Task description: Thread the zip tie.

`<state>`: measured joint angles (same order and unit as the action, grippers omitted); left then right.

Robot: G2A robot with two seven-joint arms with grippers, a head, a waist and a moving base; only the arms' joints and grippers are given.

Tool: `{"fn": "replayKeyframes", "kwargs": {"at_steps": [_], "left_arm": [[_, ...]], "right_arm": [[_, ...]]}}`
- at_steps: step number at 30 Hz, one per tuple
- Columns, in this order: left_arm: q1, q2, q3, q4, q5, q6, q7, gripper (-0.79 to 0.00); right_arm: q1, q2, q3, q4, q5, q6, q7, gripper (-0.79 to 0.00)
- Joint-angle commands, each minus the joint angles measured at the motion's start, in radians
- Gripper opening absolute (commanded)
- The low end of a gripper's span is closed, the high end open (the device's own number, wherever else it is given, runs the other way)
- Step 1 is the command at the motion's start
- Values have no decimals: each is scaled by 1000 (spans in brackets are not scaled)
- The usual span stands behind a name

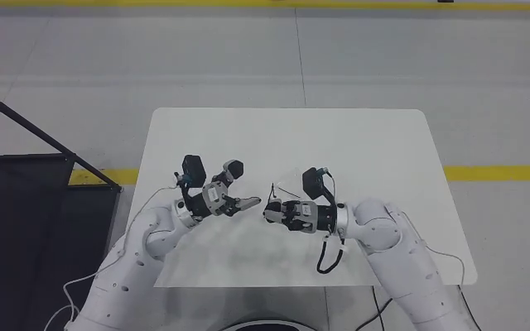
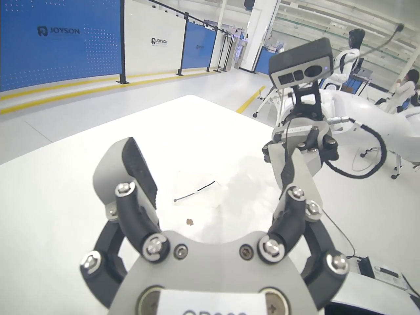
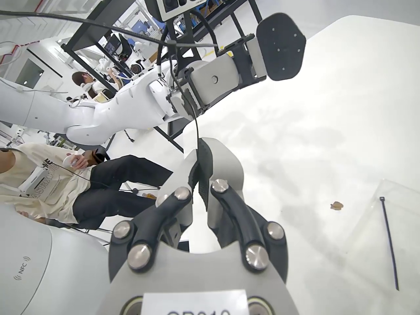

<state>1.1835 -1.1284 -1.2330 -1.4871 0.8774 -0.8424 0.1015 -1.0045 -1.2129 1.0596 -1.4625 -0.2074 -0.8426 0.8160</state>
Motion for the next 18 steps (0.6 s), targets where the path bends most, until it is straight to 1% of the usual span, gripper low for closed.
{"fn": "replayKeyframes", "kwargs": {"at_steps": [1, 3, 6, 8, 12, 16, 18], "left_arm": [[-8, 0, 4, 10, -69, 2, -52, 0], [-20, 0, 10, 20, -133, 2, -115, 0], [-41, 1, 24, 44, -263, -4, -219, 0], [-58, 3, 36, 63, -371, -25, -293, 0], [-94, 9, 67, 104, -646, -67, -474, 0], [-130, 20, 95, 130, -939, -62, -664, 0], [-148, 26, 104, 144, -1097, -43, -763, 0]], "right_arm": [[19, 3, -13, 23, 56, -43, 42, -785], [43, 7, -31, 53, 116, -77, 84, -785], [79, 20, -83, 69, 152, -86, 76, -785], [104, 33, -128, 83, 180, -107, 55, -785], [170, 66, -236, 119, 229, -145, 17, -785], [246, 100, -348, 147, 278, -170, -8, -785], [278, 116, -393, 149, 308, -170, -8, -785]]}}
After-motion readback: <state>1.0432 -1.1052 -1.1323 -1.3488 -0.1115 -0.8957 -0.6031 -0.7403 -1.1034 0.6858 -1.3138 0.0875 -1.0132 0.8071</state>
